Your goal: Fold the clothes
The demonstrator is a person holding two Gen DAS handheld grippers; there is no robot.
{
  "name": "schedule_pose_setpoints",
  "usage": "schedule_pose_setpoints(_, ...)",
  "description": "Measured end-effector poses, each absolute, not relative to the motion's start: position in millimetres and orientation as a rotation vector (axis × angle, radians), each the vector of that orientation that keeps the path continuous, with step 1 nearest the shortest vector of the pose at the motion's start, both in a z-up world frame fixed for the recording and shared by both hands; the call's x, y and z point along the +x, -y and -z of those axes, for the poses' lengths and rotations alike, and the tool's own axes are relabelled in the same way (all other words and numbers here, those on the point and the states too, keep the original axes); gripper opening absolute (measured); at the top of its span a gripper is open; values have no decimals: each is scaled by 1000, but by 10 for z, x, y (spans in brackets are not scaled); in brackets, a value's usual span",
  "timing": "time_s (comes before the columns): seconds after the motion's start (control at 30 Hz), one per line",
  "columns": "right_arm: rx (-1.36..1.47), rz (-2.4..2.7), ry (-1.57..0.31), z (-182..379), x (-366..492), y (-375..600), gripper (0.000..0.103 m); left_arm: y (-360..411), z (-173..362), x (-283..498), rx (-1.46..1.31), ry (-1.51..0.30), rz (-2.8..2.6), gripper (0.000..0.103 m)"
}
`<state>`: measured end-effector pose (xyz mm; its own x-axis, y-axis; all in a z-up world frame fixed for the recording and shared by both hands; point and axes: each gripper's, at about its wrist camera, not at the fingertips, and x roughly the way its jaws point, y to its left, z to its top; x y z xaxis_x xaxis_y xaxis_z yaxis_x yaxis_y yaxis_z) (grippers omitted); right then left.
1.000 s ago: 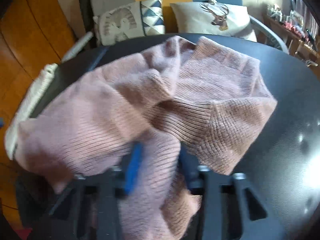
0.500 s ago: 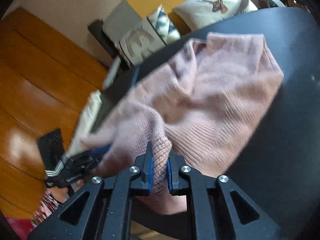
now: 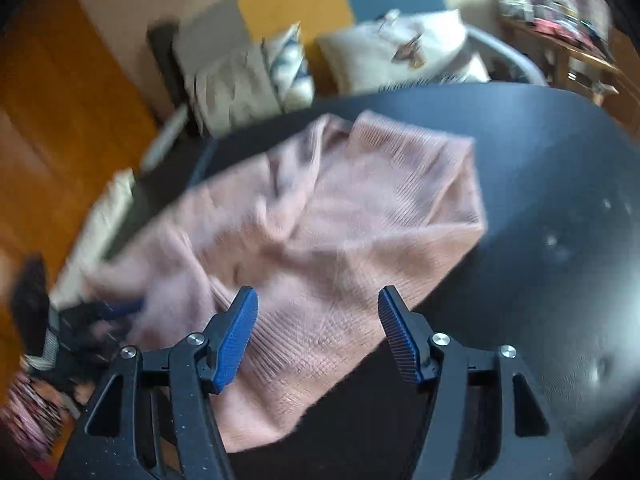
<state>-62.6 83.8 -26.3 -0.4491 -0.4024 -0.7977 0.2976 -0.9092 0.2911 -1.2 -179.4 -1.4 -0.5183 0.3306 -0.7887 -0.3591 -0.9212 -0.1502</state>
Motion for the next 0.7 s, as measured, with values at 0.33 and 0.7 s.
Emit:
schedule_pose_setpoints(0.33, 1392, 2368, -196, 646, -648, -207, 41, 1566, 139, -2, -1282, -195, -2470, 27)
schedule_pose_setpoints(0.7, 1248, 2193, 717, 285, -680, -863, 7, 1721, -46, 123, -1215, -19, -2597, 4)
